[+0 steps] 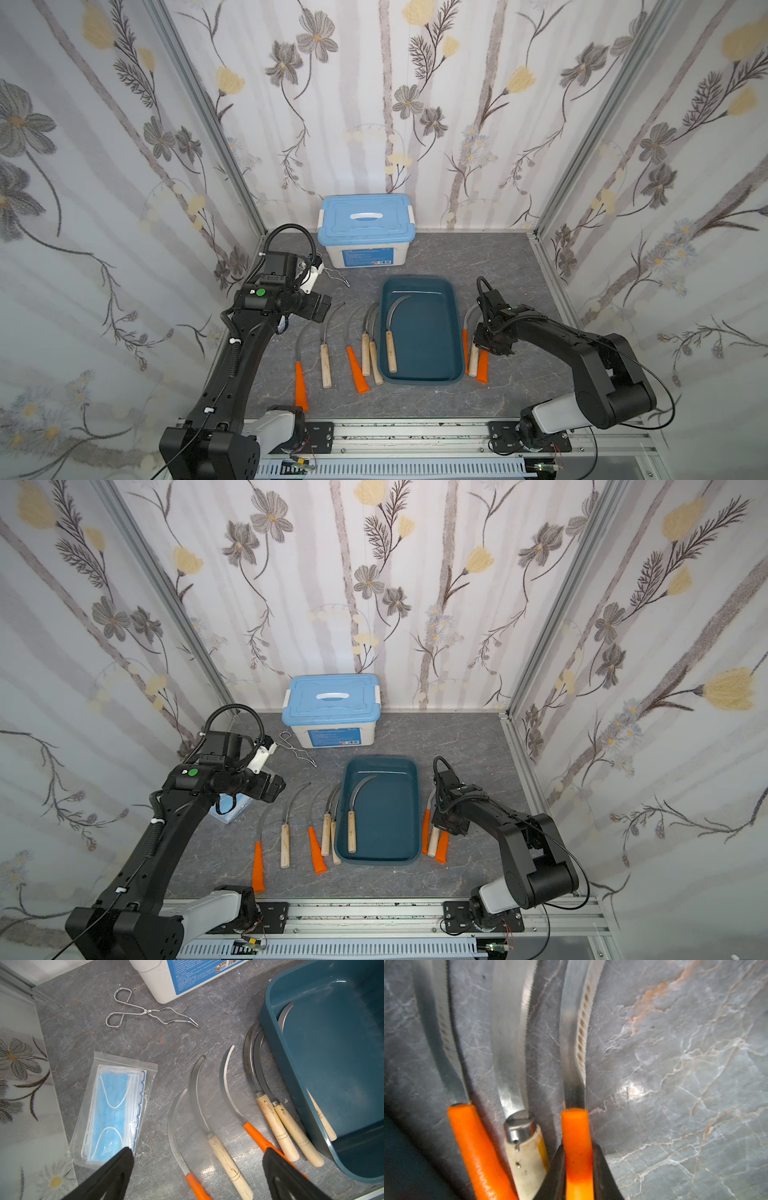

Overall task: Put small sickles into storage boxes
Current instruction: Pick up the sickle at the center of the board.

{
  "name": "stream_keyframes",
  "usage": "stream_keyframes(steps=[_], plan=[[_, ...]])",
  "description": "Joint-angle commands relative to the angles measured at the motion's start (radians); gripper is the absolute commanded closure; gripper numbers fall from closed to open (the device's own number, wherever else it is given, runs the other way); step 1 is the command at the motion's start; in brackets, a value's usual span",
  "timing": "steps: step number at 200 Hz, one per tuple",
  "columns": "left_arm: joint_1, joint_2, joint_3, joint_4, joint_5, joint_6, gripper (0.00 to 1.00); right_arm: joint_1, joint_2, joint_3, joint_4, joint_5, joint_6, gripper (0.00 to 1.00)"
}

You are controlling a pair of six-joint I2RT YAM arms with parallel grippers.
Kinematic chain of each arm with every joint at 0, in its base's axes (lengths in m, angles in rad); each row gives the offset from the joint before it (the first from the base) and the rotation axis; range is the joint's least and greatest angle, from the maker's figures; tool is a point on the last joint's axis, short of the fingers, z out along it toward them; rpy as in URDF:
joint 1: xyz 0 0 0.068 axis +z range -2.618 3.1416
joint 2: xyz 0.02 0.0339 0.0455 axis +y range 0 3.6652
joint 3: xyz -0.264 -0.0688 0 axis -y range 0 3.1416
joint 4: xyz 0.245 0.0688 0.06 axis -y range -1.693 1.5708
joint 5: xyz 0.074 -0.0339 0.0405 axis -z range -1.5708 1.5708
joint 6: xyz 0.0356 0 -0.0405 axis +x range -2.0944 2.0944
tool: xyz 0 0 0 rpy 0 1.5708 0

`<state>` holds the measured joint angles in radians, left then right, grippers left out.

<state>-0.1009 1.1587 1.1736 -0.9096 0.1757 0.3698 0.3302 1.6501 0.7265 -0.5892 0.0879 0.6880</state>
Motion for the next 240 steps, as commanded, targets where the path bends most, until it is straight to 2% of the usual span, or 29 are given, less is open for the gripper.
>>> stream_keyframes(steps=[1, 141, 184, 240], plan=[[0.001, 0.002, 0.006, 0.009, 0.0, 0.008, 0.0, -0.001, 0.013, -0.013, -0.035, 0.05, 0.007, 0.82], [0.001, 0.002, 0.004, 0.015, 0.005, 0.014, 0.0, -0.001, -0.098, -0.017, -0.096, 0.072, 0.02, 0.82], [0.001, 0.008, 0.005, 0.017, 0.01, 0.014, 0.0, -0.001, -0.124, 0.011, -0.125, 0.083, 0.019, 0.83], [0.001, 0.015, 0.015, 0.017, 0.008, 0.014, 0.0, 0.003, -0.154, 0.141, -0.179, 0.098, 0.01, 0.83]])
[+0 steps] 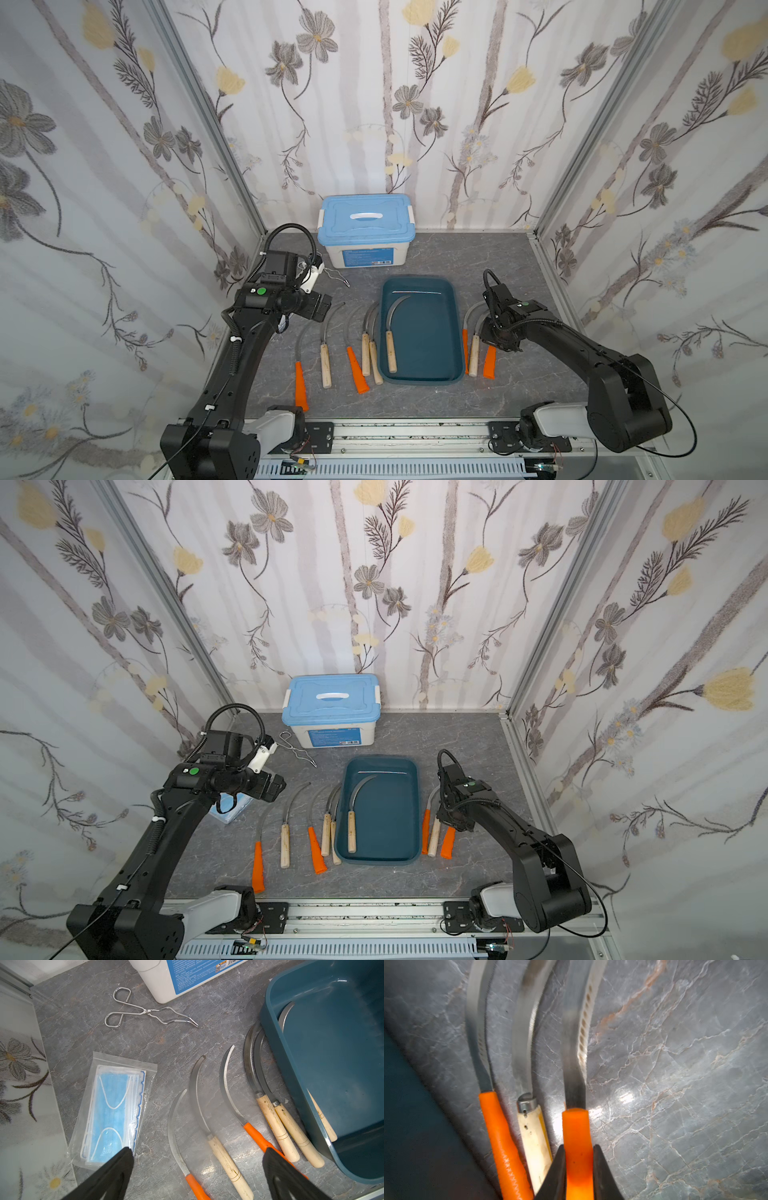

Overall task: Put small sickles into storage boxes
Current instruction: Pick up the sickle at the center of the board, then place the sickle in the storage box.

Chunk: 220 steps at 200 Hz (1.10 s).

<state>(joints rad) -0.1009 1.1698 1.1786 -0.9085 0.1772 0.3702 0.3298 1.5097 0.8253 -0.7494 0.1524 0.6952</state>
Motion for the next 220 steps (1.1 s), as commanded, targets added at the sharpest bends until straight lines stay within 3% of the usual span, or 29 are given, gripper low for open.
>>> stream_keyframes(steps=[1, 87, 220], plan=[[0.001, 0.004, 0.01, 0.016, 0.007, 0.013, 0.0, 0.004, -0.015, 0.045, -0.02, 0.035, 0.003, 0.83], [0.001, 0.009, 0.019, 0.034, 0.01, -0.004, 0.0, 0.048, -0.005, 0.244, -0.092, 0.033, -0.001, 0.83], [0.0, -0.015, 0.008, 0.036, -0.005, 0.001, 0.0, 0.301, 0.241, 0.584, -0.147, 0.014, 0.028, 0.83]])
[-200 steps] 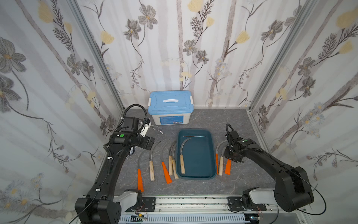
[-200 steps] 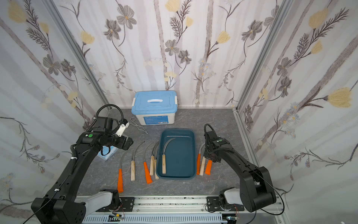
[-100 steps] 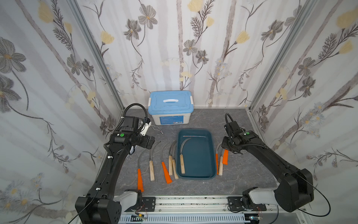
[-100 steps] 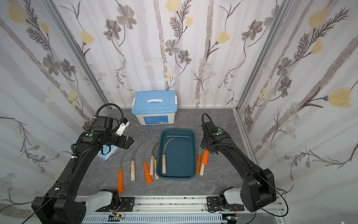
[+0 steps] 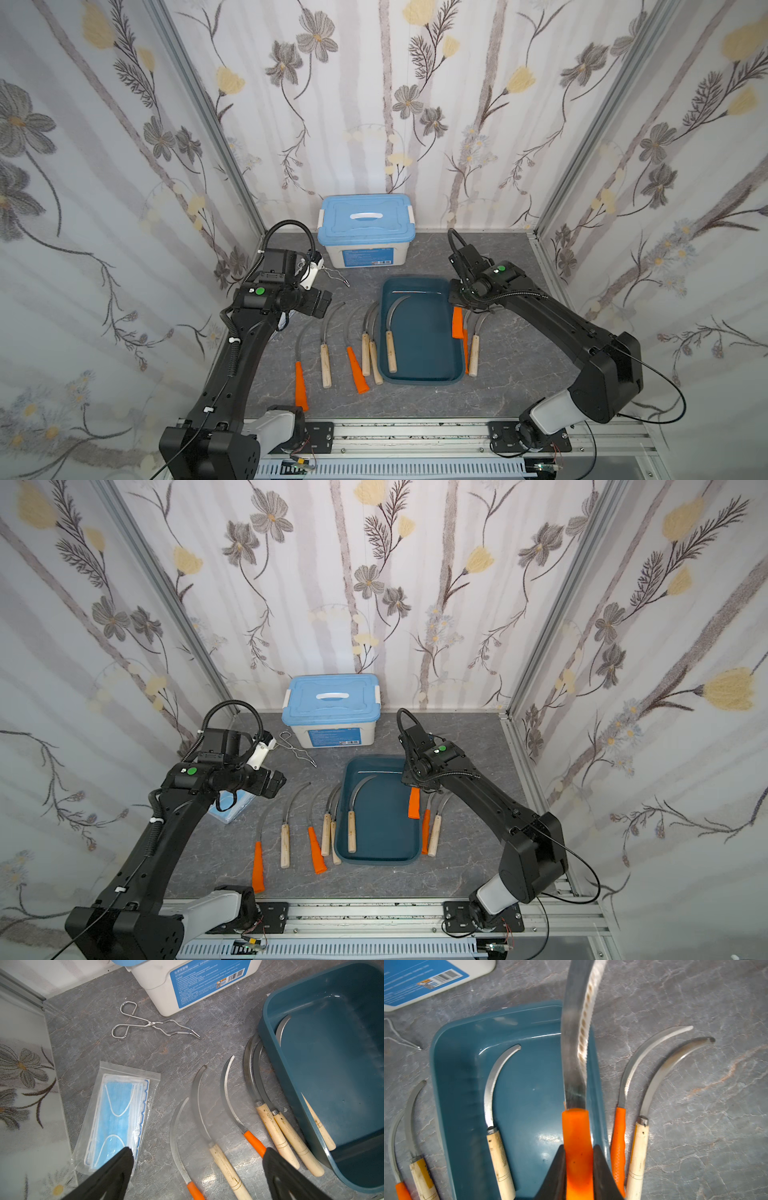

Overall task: Put small sickles into storage boxes
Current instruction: Place the sickle in the storage box.

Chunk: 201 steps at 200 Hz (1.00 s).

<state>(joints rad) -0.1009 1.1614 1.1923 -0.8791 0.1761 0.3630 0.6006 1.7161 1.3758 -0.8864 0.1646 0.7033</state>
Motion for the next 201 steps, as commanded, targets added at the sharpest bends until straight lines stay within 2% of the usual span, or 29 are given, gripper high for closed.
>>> stream_keyframes(steps=[1, 93, 201], plan=[[0.001, -0.006, -0.006, 0.006, -0.004, 0.008, 0.0, 0.032, 0.038, 0.035, -0.01, 0.002, 0.022, 0.83], [0.001, -0.025, -0.015, 0.009, 0.002, 0.004, 0.0, 0.22, 0.213, 0.145, 0.017, -0.052, 0.058, 0.83], [0.001, -0.049, -0.038, 0.009, -0.008, 0.011, 0.0, 0.312, 0.374, 0.158, 0.079, -0.126, 0.054, 0.83]])
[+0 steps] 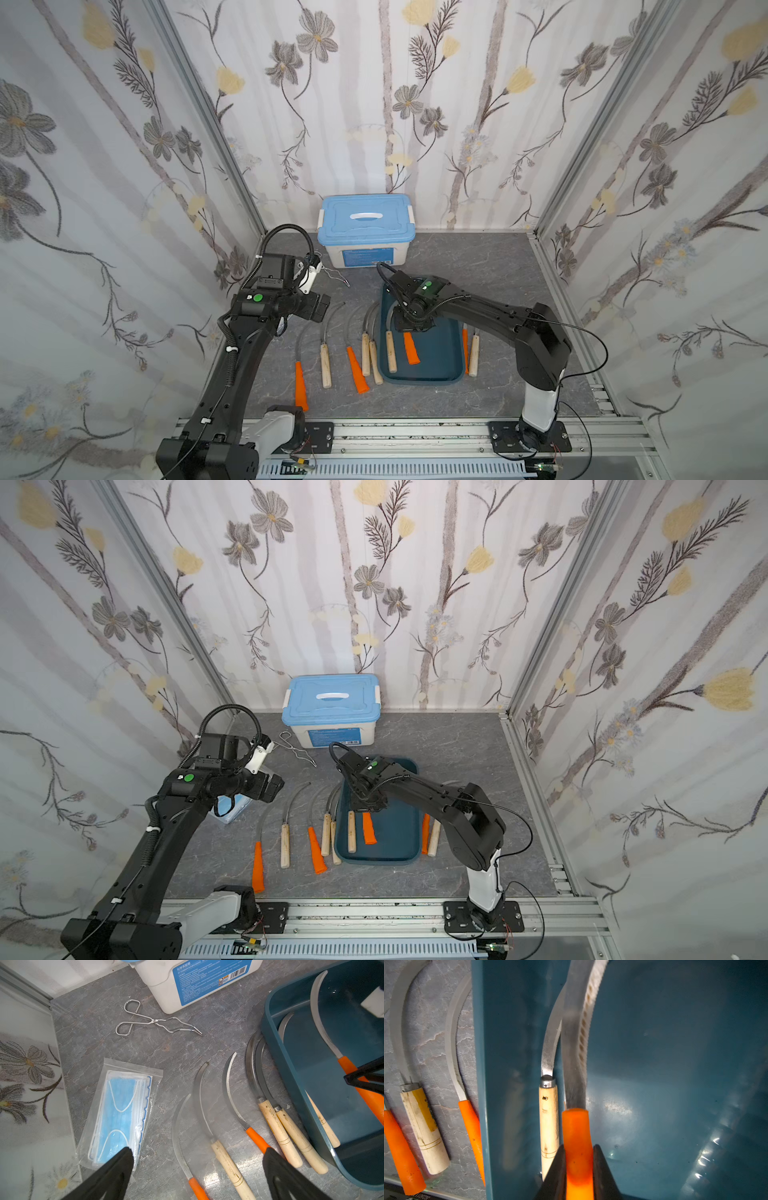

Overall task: Put small sickles into storage boxes
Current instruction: Place the sickle in the storage box.

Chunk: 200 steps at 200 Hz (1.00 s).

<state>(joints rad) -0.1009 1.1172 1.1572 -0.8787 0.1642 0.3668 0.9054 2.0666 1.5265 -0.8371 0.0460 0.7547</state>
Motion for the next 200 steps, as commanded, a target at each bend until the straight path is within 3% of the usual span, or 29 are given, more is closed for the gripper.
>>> stream_keyframes(steps=[1, 200], plan=[[0.0, -0.005, -0.002, 0.008, 0.003, 0.008, 0.0, 0.007, 0.025, 0.008, 0.03, -0.008, 0.002, 0.83], [0.0, -0.017, -0.04, 0.018, 0.012, 0.003, 0.0, 0.049, 0.078, -0.047, 0.043, -0.075, 0.031, 0.83]])
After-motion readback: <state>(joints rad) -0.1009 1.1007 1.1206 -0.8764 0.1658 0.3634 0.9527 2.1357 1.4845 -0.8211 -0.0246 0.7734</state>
